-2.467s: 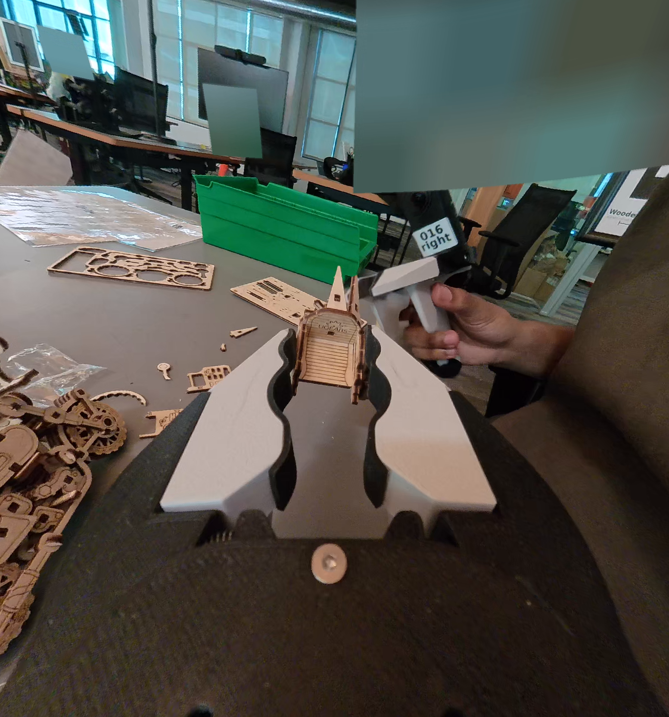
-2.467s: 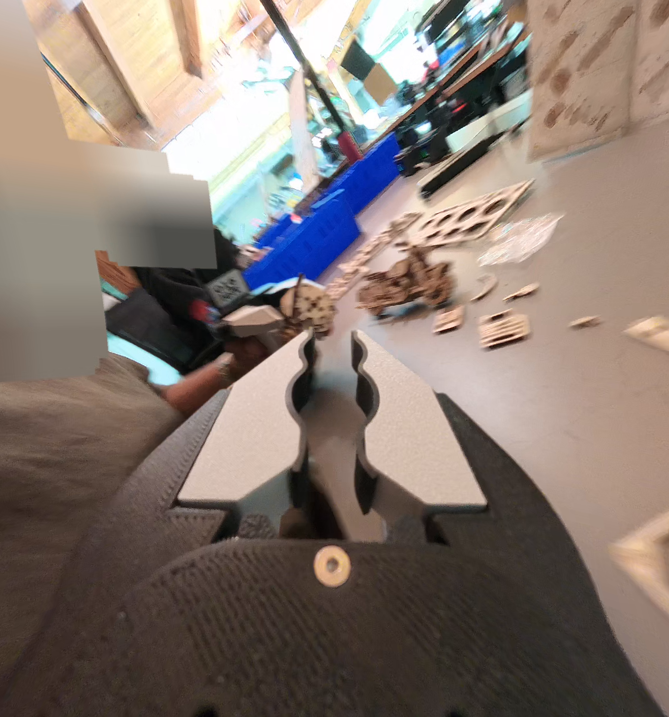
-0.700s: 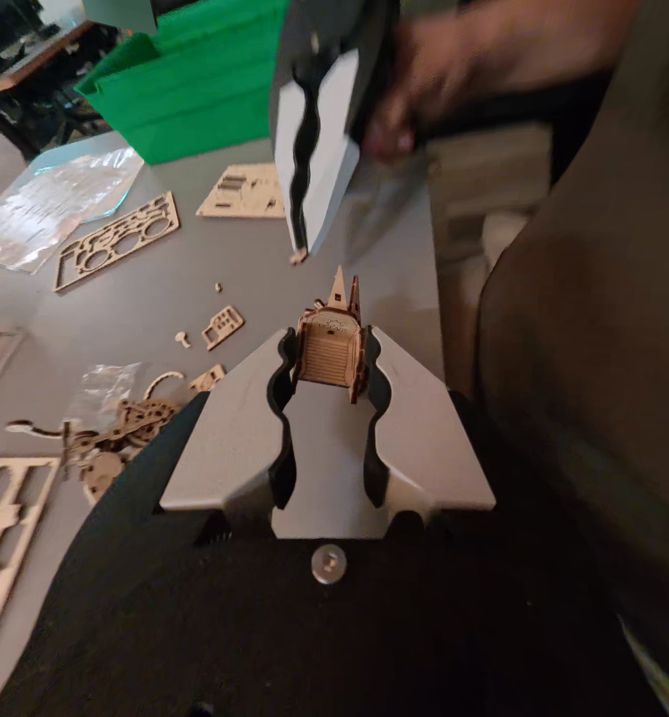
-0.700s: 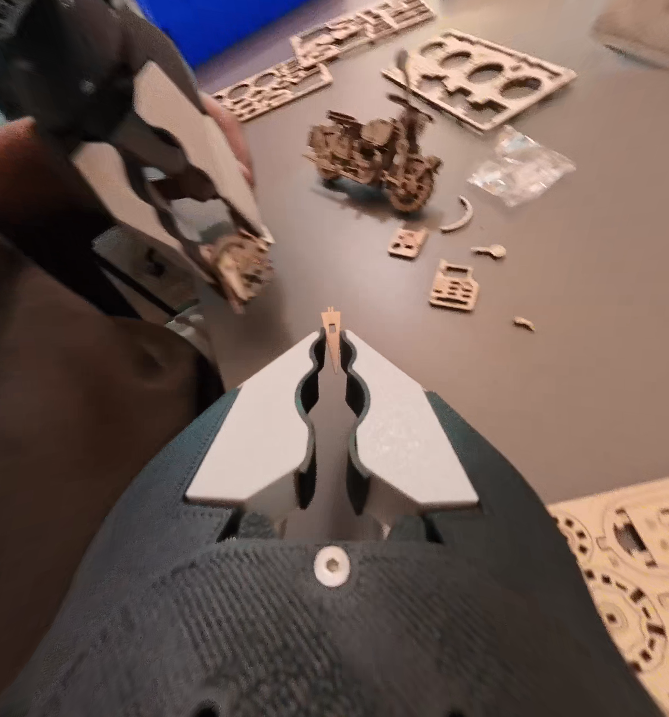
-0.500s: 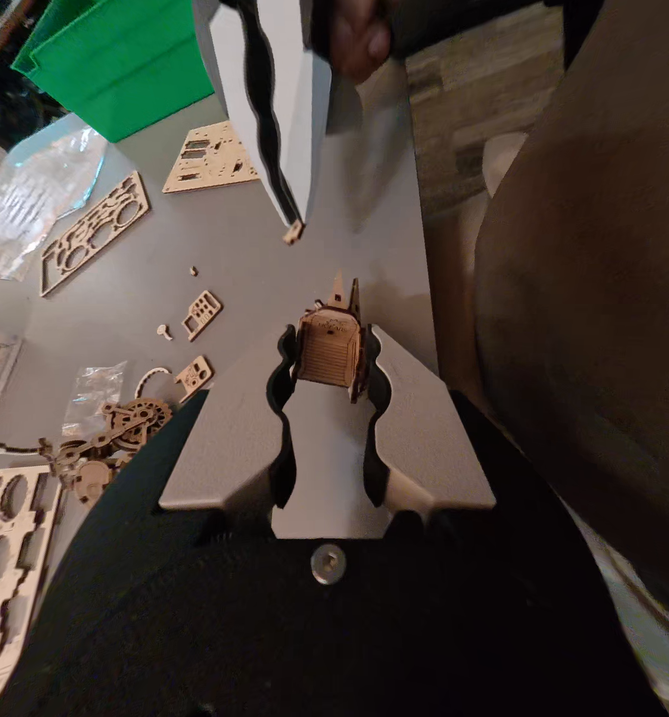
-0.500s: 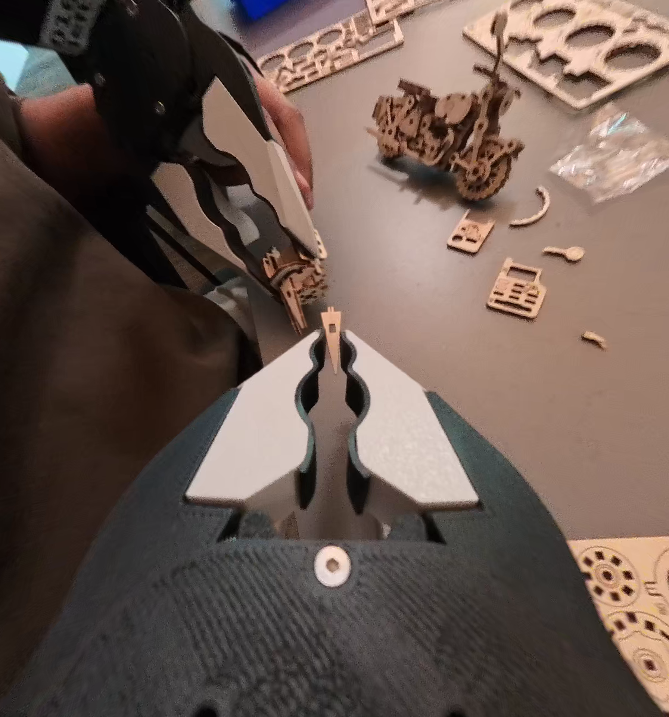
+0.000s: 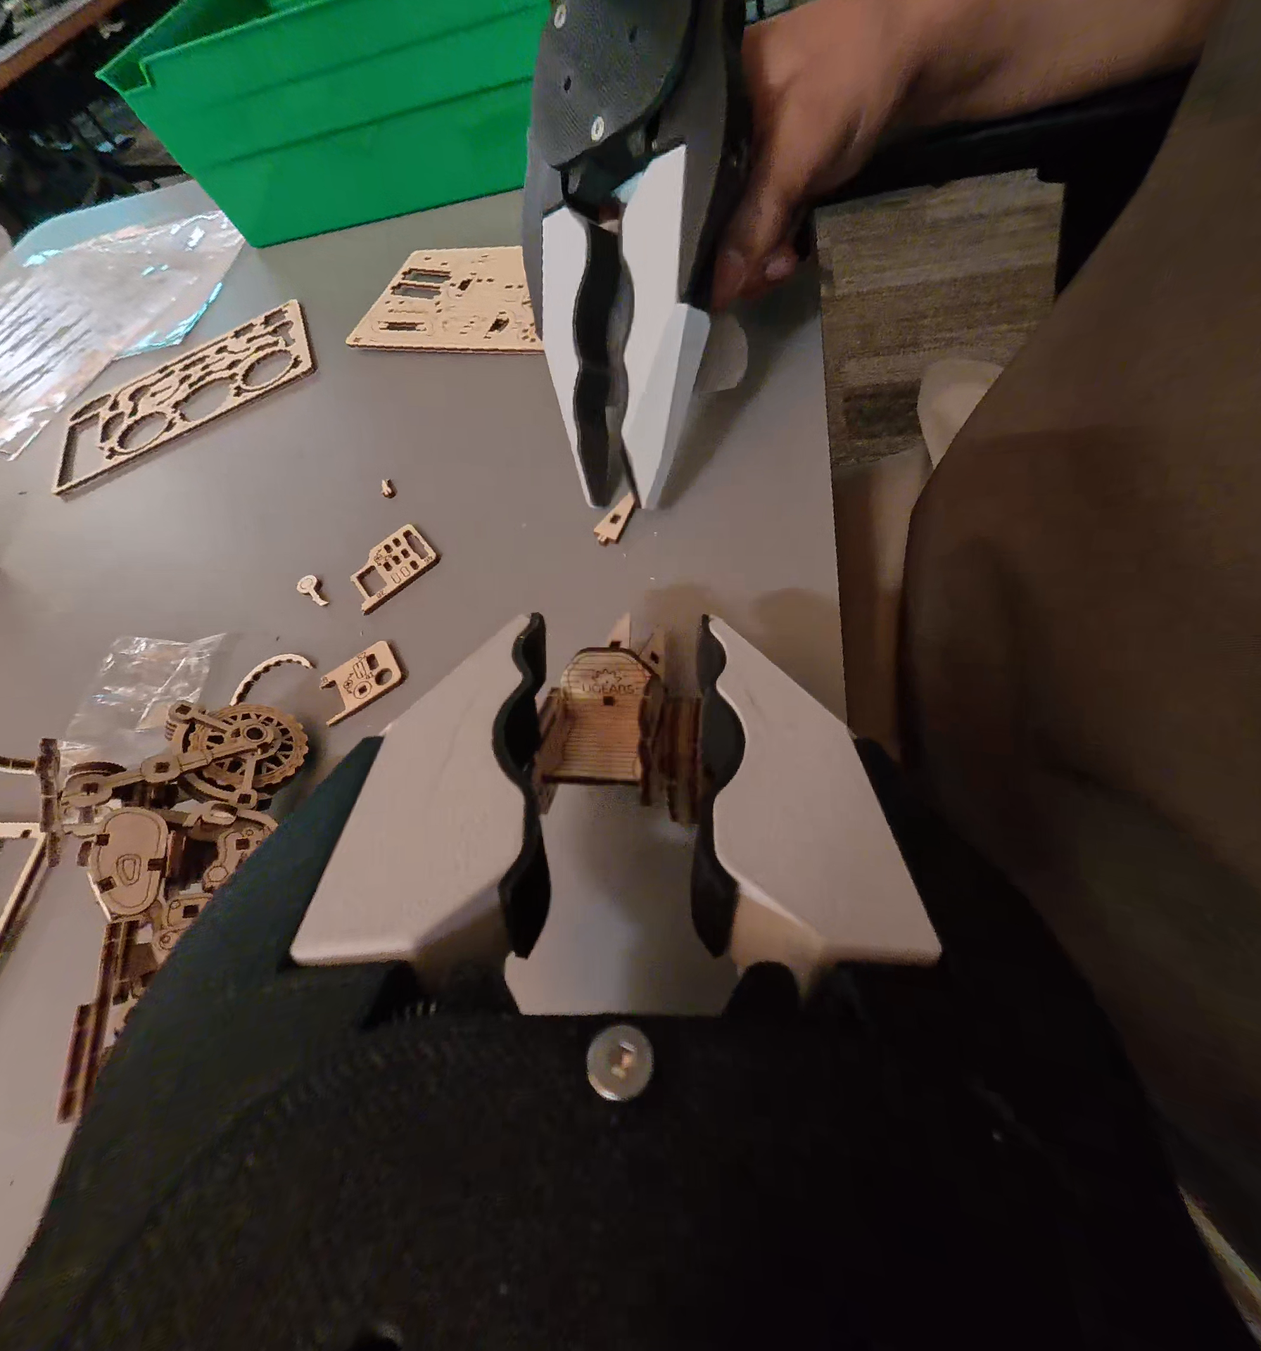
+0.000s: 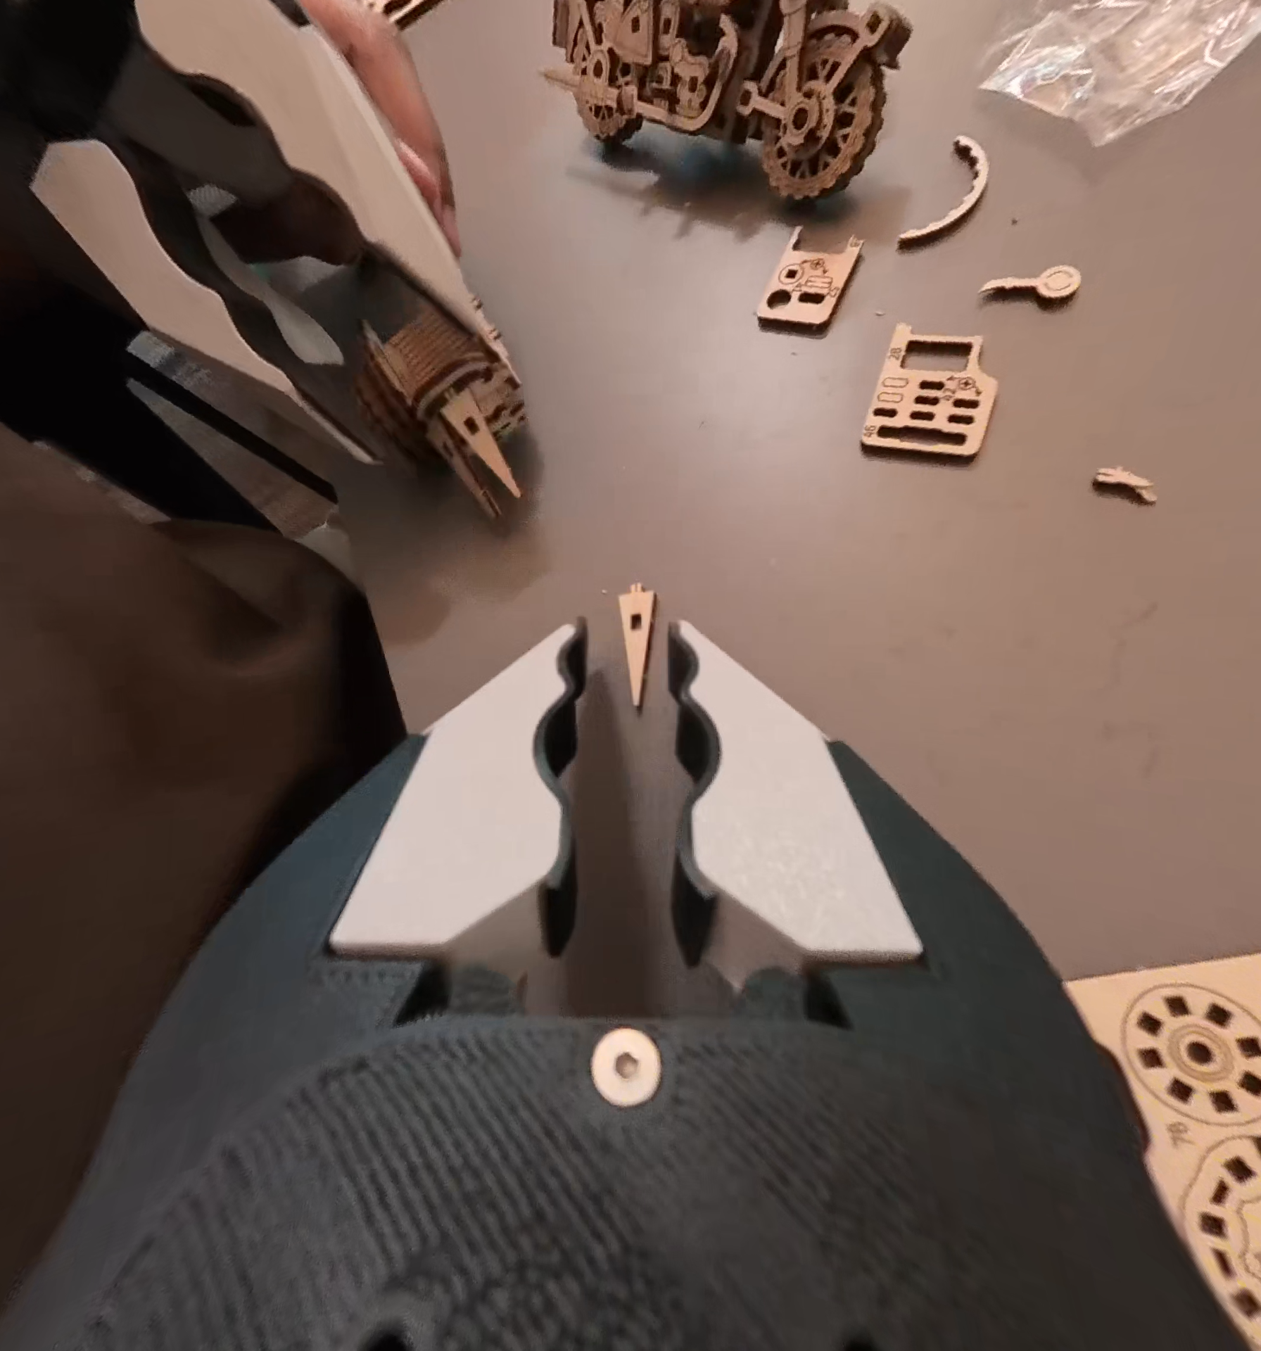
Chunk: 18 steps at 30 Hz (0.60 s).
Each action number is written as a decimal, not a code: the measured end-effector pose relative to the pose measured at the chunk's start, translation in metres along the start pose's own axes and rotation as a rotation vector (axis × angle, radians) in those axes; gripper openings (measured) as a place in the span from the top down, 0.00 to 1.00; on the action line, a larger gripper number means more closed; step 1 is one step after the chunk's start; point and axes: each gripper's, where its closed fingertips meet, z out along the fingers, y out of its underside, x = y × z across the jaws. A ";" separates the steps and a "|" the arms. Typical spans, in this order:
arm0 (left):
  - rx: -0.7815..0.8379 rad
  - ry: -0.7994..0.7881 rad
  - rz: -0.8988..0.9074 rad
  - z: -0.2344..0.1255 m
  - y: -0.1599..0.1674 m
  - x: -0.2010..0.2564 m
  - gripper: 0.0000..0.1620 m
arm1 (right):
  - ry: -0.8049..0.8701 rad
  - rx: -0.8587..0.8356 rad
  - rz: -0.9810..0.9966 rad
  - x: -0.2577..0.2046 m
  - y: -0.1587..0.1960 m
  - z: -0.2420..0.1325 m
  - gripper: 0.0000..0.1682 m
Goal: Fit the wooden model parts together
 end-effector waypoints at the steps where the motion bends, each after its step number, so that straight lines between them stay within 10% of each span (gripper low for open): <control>1: -0.008 0.000 0.003 0.001 0.001 0.000 0.75 | -0.001 0.001 -0.014 -0.001 0.000 0.000 0.87; 18: -0.053 -0.017 -0.155 -0.012 0.017 -0.017 0.60 | 0.098 -0.010 -0.174 0.002 0.001 0.004 0.97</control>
